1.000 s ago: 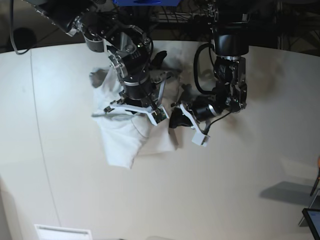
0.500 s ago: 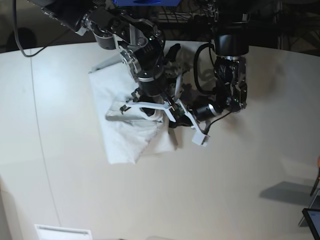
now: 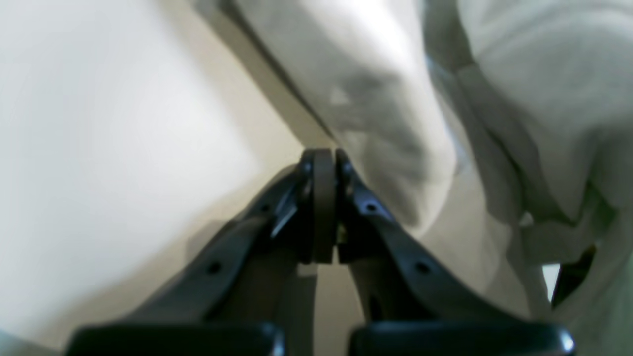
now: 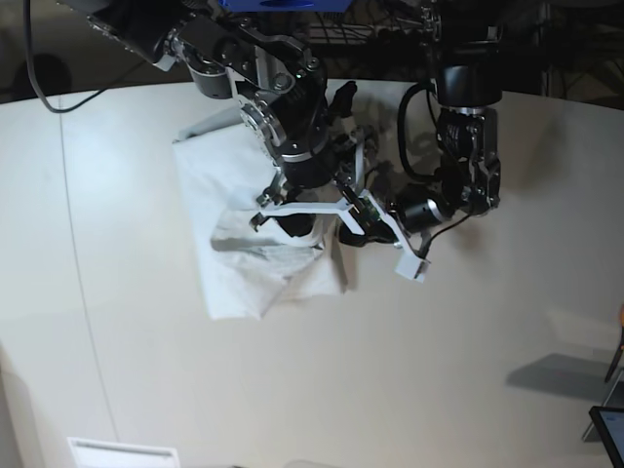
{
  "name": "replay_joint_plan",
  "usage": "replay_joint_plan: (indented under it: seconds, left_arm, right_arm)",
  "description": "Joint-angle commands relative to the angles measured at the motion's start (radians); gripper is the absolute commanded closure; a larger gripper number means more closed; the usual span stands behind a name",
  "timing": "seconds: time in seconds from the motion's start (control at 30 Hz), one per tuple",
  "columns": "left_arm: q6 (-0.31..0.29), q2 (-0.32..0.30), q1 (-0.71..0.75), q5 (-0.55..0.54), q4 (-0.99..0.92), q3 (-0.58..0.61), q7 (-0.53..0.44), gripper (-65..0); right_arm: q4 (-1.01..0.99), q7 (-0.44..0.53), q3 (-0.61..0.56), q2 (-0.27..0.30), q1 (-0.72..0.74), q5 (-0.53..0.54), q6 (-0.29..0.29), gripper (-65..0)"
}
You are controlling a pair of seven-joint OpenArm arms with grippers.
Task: Fold the T-shirt properly
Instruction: 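Lay the folded end down, open the right gripper and raise it, then press the right gripper onto the folded stack and smooth it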
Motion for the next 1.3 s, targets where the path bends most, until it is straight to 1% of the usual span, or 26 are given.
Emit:
replay_joint_plan:
  seconds: [0.0,0.1,0.23,0.27,0.43,0.53,0.6,0.67,0.73,0.83,0.87,0.93,0.97,1.07,1.1,1.17,1.27]
  left_arm:
    - [0.012,-0.013,-0.007,0.005,0.007,-0.038,0.010,0.0]
    - [0.012,-0.018,-0.006,0.005,0.009,-0.087,0.014,0.0]
    - [0.012,-0.043,-0.007,0.005,0.019,-0.099,0.052,0.0]
    - [0.012,-0.043,-0.006,0.005,0.032,-0.099,0.055,0.0]
    - [0.012,-0.049,0.027,0.005,0.133,-0.101,0.055,0.0]
    - [0.012,-0.059,0.045,0.005,0.180,-0.101,0.055,0.0]
    - [0.012,-0.070,0.051,0.005,0.202,-0.101,0.056,0.0]
    - [0.012,-0.083,0.065,0.005,0.217,-0.101,0.056,0.0]
    - [0.012,-0.096,0.079,0.005,0.231,-0.102,0.056,0.0]
    - [0.012,-0.110,0.111,0.005,0.265,-0.142,0.055,0.0]
    - [0.012,-0.110,0.123,0.005,0.276,-0.170,0.055,0.0]
    - [0.012,-0.112,0.145,0.005,0.296,-0.220,0.055,0.0]
    - [0.012,-0.115,0.152,0.005,0.303,-0.242,0.055,0.0]
    - [0.012,-0.148,0.174,0.005,0.322,-0.280,0.055,0.0]
    - [0.012,-0.156,0.180,0.005,0.325,-0.286,0.055,0.0]
    - [0.012,-0.176,0.185,0.005,0.325,-0.286,0.055,0.0]
    - [0.012,-0.185,0.185,0.005,0.325,-0.286,0.055,0.0]
  right_arm:
    - [0.020,0.048,-0.002,-0.015,0.014,-0.005,0.000,-39.9]
    - [0.020,0.070,-0.004,-0.018,0.014,-0.005,0.009,-40.0]
    - [0.012,0.067,-0.004,-0.018,0.022,-0.007,0.115,-40.0]
    - [0.012,0.067,-0.002,-0.018,0.022,-0.007,0.127,-40.0]
    - [0.026,0.074,0.006,-0.018,0.022,-0.011,0.121,-40.0]
    - [0.049,0.079,0.006,-0.016,0.025,-0.025,0.058,-39.9]
    - [0.055,0.094,0.006,-0.015,0.029,-0.076,0.010,-39.9]
    - [0.055,0.108,0.019,-0.015,0.023,-0.157,-0.010,-39.9]
    - [0.057,0.113,0.067,-0.015,0.008,-0.203,-0.008,-39.9]
    - [0.066,0.119,0.185,-0.015,-0.018,-0.206,-0.008,-39.9]
    - [0.069,0.139,0.231,-0.016,-0.032,-0.208,-0.008,-39.2]
    - [0.069,0.191,0.315,-0.016,-0.067,-0.208,-0.008,-32.9]
    - [0.069,0.215,0.358,-0.016,-0.086,-0.208,-0.007,-27.9]
    - [0.069,0.271,0.469,-0.018,-0.135,-0.208,-0.007,-4.2]
    - [0.069,0.280,0.495,-0.018,-0.149,-0.208,-0.003,0.0]
    - [0.069,0.281,0.513,-0.018,-0.170,-0.208,0.027,-0.6]
    - [0.067,0.281,0.523,-0.019,-0.212,-0.208,0.107,-1.0]
